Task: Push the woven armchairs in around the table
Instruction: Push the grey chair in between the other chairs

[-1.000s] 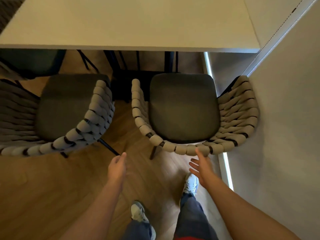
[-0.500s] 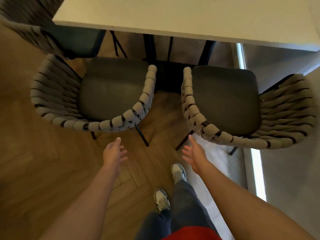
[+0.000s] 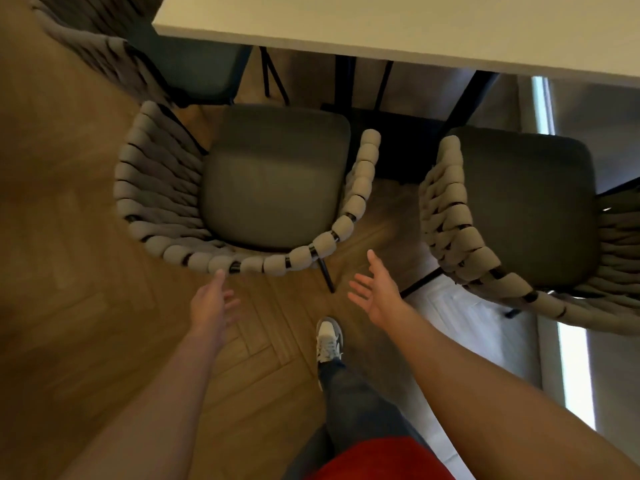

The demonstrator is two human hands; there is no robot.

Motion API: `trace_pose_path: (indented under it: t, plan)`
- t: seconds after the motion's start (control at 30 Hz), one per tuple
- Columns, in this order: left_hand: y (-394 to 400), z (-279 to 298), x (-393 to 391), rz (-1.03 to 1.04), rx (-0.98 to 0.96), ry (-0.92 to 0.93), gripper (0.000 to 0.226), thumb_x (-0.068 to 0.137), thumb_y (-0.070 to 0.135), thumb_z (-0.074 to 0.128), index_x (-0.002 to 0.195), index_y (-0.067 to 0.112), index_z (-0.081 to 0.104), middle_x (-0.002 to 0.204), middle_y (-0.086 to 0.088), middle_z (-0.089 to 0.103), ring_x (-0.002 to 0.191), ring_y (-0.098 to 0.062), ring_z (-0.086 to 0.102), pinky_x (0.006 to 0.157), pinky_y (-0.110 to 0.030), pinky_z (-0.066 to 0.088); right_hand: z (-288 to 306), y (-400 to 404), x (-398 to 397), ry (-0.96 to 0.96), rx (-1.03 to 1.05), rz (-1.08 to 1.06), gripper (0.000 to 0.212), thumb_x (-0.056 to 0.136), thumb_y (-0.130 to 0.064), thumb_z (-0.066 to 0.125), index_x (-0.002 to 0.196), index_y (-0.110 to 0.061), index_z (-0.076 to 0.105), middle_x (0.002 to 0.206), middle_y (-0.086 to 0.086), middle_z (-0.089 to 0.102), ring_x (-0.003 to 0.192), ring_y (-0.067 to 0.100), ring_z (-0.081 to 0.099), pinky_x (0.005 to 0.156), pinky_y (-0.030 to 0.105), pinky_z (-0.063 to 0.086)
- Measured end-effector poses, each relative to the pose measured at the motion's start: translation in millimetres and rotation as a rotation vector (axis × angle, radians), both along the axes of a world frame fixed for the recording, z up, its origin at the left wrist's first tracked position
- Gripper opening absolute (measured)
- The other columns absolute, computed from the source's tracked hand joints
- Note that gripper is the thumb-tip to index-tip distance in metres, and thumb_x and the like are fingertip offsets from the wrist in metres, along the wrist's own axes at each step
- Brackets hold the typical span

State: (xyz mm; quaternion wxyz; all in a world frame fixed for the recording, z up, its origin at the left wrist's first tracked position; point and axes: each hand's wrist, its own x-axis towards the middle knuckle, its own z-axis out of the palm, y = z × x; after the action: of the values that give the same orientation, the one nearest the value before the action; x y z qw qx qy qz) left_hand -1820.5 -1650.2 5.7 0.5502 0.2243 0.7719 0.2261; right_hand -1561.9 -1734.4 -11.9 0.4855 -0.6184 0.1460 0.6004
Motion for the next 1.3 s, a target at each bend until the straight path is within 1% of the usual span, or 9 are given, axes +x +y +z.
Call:
trace_pose_path:
  t: [0.23,0.37,0.53,0.7,0.77,0.87,1.03,1.17,1.3]
  plan:
    - [49,-1,-52,0.043,-0.035,0.028,0.061,0.096,0.052,0.052,0.144,0.016,0.042,0.126,-0.01,0.059,0.109,-0.028,0.06,0.086,-0.049,0.052,1,50,-49,0.08,0.018,0.034,0.077,0.09,-0.054,0.058,0.152,-0.023,0.027,0.153,0.015,0.034,0.132,0.037,0.045,0.104,0.052,0.043]
    - [80,3,-77,0.048,-0.045,0.059,0.062,0.095,0.051,0.055,0.145,0.017,0.039,0.128,-0.009,0.055,0.111,-0.029,0.059,0.085,-0.049,0.051,2,69,-73,0.136,0.014,0.024,0.074,0.088,-0.054,0.06,0.149,-0.022,0.033,0.15,0.013,0.04,0.137,0.037,0.039,0.102,0.053,0.04]
    - [134,-3,-105,0.014,-0.059,0.093,0.068,0.093,0.048,0.059,0.148,0.017,0.035,0.14,-0.011,0.051,0.112,-0.031,0.057,0.092,-0.055,0.05,-7,95,-96,0.088,-0.063,-0.249,0.112,0.05,-0.058,0.084,0.146,-0.027,0.036,0.131,0.009,0.06,0.114,0.033,0.061,0.096,0.058,0.048]
    - [191,-13,-128,-0.05,-0.078,0.113,0.074,0.092,0.042,0.063,0.151,0.016,0.026,0.142,-0.009,0.049,0.112,-0.033,0.06,0.092,-0.055,0.052,-12,119,-124,-0.036,-0.167,-0.517,0.081,0.071,-0.04,0.082,0.139,-0.019,0.043,0.12,0.011,0.065,0.096,0.03,0.068,0.073,0.046,0.059]
    - [215,-17,-139,-0.089,-0.095,0.123,0.08,0.089,0.044,0.067,0.152,0.018,0.025,0.144,-0.011,0.049,0.109,-0.035,0.062,0.083,-0.055,0.055,-17,125,-138,-0.091,-0.213,-0.55,0.083,0.072,-0.037,0.081,0.142,-0.017,0.04,0.122,0.011,0.063,0.098,0.03,0.067,0.076,0.047,0.059]
    - [247,-22,-155,-0.162,-0.118,0.117,0.075,0.091,0.041,0.066,0.151,0.02,0.028,0.144,-0.012,0.048,0.11,-0.034,0.059,0.075,-0.052,0.055,-21,130,-156,-0.111,-0.276,-0.578,0.09,0.073,-0.032,0.082,0.147,-0.02,0.032,0.131,0.012,0.056,0.109,0.034,0.062,0.087,0.055,0.054]
    - [280,-30,-169,-0.346,-0.115,0.076,0.069,0.094,0.038,0.064,0.15,0.023,0.028,0.141,-0.012,0.05,0.104,-0.034,0.061,0.062,-0.046,0.056,-22,132,-160,-0.127,-0.29,-0.614,0.081,0.075,-0.024,0.081,0.143,-0.023,0.035,0.128,0.013,0.055,0.11,0.036,0.061,0.088,0.061,0.052]
    - [292,-35,-168,-0.42,-0.135,0.105,0.07,0.091,0.039,0.066,0.148,0.022,0.03,0.139,-0.014,0.052,0.109,-0.039,0.061,0.072,-0.053,0.058,-24,130,-150,-0.147,-0.274,-0.574,0.064,0.085,-0.021,0.072,0.14,-0.016,0.039,0.123,0.012,0.056,0.111,0.035,0.06,0.092,0.06,0.05]
    - [291,-45,-169,-0.425,-0.136,0.122,0.058,0.093,0.037,0.064,0.143,0.02,0.04,0.133,-0.012,0.055,0.105,-0.037,0.061,0.067,-0.049,0.058,-25,128,-153,-0.159,-0.252,-0.583,0.057,0.084,-0.017,0.073,0.135,-0.014,0.047,0.121,0.012,0.064,0.103,0.033,0.065,0.089,0.059,0.052]
